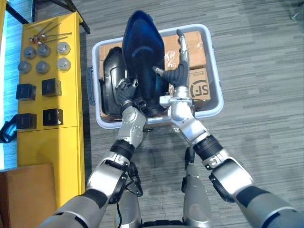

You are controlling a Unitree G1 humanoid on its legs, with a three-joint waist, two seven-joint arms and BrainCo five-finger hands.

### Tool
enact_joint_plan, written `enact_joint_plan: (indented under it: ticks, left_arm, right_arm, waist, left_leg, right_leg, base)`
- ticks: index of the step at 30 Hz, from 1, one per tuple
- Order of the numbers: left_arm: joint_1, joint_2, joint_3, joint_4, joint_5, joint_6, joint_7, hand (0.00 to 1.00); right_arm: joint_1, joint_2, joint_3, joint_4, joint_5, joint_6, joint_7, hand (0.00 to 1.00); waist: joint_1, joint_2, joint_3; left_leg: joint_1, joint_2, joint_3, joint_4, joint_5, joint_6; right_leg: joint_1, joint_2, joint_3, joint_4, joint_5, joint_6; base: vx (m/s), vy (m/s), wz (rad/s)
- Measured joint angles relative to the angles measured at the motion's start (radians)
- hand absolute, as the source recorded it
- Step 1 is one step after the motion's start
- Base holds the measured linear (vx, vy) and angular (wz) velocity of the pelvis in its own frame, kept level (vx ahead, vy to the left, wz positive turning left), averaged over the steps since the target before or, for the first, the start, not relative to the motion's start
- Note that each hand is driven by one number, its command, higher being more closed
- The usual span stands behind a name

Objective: Walk over and take plastic housings, then place them on the shelf

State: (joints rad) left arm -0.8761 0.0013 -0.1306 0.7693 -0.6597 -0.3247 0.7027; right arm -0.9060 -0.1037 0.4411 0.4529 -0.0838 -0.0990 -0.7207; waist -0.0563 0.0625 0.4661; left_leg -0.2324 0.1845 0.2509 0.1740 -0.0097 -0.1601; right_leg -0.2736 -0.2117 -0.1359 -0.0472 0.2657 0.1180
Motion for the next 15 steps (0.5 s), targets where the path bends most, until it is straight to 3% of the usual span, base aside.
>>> enact_joint_plan:
  ticks: [10, 15]
  left_arm:
    - [0.000, -0.004, 0.004, 0.001, 0.053, -0.002, 0.114, 1.00]
    - [0.000, -0.008, 0.014, -0.007, 0.111, -0.032, 0.121, 1.00]
  right_arm:
    - [0.021, 0.000, 0.001, 0.001, 0.001, 0.020, -0.010, 0.00]
    - [0.068, 0.023, -0.033, -0.064, 0.053, -0.015, -0.018, 0.00]
  waist:
    - [0.002, 0.000, 0.000]
    - [0.000, 0.000, 0.000]
  left_leg:
    - [-0.007, -0.003, -0.024, -0.033, 0.025, -0.004]
    - [0.011, -0.003, -0.024, -0.036, 0.026, -0.004]
  right_leg:
    - [0.000, 0.000, -0.025, -0.004, 0.000, 0.000]
    - [0.018, 0.001, -0.027, -0.008, 0.000, 0.000]
  base:
    - [0.00, 0.004, 0.06]
    - [0.01, 0.016, 0.02]
